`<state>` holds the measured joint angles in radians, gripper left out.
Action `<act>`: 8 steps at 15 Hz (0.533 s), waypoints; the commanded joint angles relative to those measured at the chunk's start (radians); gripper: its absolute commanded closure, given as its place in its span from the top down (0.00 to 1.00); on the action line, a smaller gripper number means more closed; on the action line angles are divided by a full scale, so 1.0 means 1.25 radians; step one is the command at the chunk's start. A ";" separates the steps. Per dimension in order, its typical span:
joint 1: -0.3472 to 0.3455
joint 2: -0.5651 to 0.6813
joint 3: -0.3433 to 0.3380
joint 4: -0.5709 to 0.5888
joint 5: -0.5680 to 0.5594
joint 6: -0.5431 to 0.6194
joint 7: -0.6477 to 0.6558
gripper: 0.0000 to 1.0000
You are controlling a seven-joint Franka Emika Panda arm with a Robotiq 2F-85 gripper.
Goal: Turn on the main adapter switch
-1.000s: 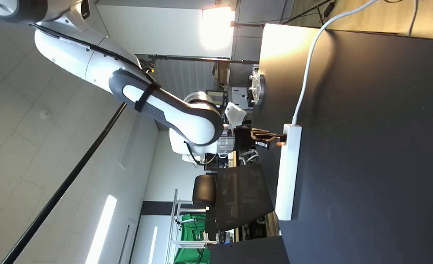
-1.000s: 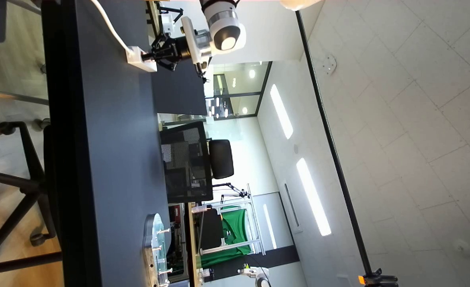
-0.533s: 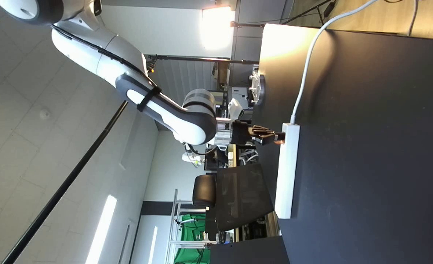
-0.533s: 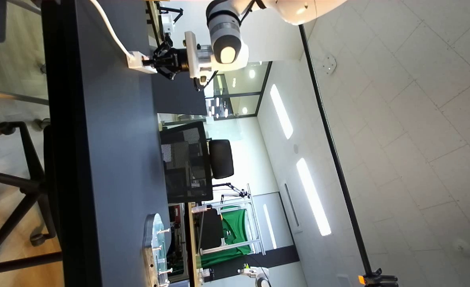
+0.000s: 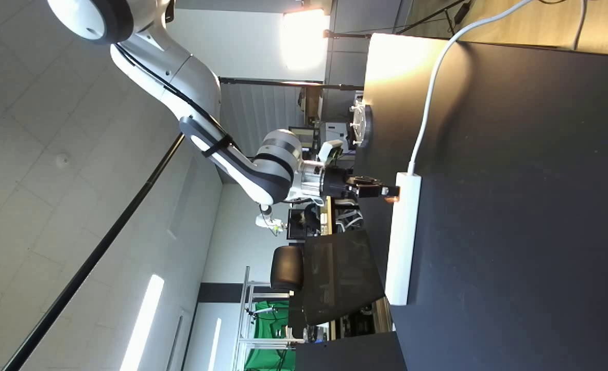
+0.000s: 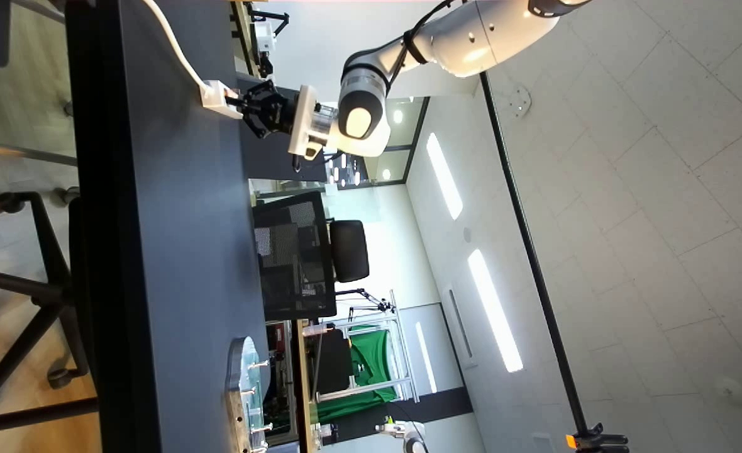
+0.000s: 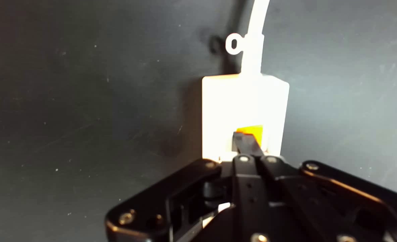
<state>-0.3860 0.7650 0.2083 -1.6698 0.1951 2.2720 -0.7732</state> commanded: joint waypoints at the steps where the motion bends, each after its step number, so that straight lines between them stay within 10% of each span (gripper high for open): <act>1: 0.029 0.059 -0.045 0.085 0.010 -0.054 0.011 0.00; 8: 0.091 -0.090 -0.092 0.007 -0.036 -0.059 0.028 0.00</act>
<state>-0.3125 0.7615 0.1209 -1.6029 0.1849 2.2084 -0.7705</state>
